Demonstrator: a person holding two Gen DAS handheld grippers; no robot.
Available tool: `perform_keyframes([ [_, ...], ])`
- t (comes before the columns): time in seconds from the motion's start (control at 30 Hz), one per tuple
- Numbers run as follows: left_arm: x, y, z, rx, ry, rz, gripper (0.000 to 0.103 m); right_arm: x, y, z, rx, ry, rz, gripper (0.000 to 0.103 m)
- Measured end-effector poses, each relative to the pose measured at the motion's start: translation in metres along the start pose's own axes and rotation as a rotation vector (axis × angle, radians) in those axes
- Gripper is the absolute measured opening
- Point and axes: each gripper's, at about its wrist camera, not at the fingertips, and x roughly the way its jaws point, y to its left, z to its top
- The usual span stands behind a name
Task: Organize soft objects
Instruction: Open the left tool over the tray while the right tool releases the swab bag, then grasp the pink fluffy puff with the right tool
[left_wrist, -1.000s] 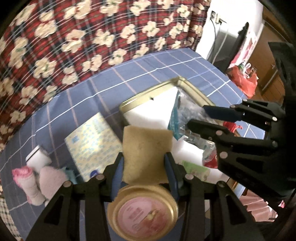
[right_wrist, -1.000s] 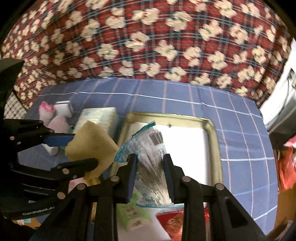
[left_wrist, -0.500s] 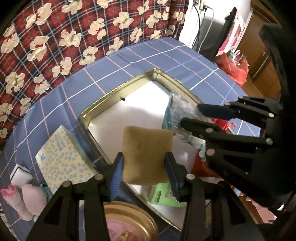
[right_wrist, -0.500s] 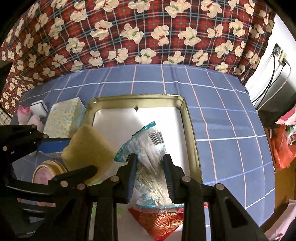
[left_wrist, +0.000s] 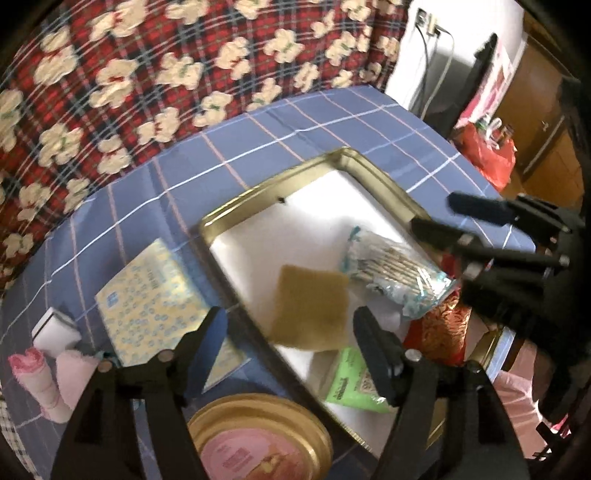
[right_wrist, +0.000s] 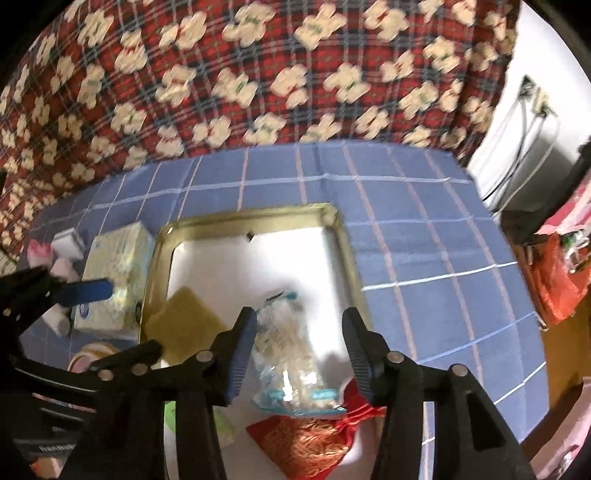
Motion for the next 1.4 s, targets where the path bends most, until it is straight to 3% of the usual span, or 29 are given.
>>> perform_keyframes([
  [0.2,-0.019,0.042,-0.021,-0.11,-0.019,0.06,0.072,-0.018,-0.016,0.009,0.077,-0.079,-0.052,0.057],
  [0.37,-0.038,0.089,-0.054,-0.242,-0.024,0.133,0.072,-0.019,-0.007,0.019,0.08,-0.091,-0.03,0.057],
  [0.6,-0.061,0.153,-0.112,-0.447,0.005,0.236,0.072,-0.01,0.064,0.026,-0.099,-0.101,0.104,0.057],
  [0.77,-0.07,0.178,-0.147,-0.557,0.024,0.28,0.072,-0.004,0.117,0.026,-0.233,-0.095,0.204,0.057],
  [1.03,-0.072,0.193,-0.178,-0.621,0.052,0.305,0.072,-0.003,0.208,0.015,-0.482,-0.074,0.354,0.057],
  [1.2,-0.075,0.201,-0.189,-0.662,0.049,0.3,0.072,0.005,0.254,0.008,-0.624,-0.034,0.384,0.057],
  [1.4,-0.078,0.213,-0.198,-0.71,0.046,0.301,0.072,0.021,0.288,0.01,-0.687,0.013,0.4,0.057],
])
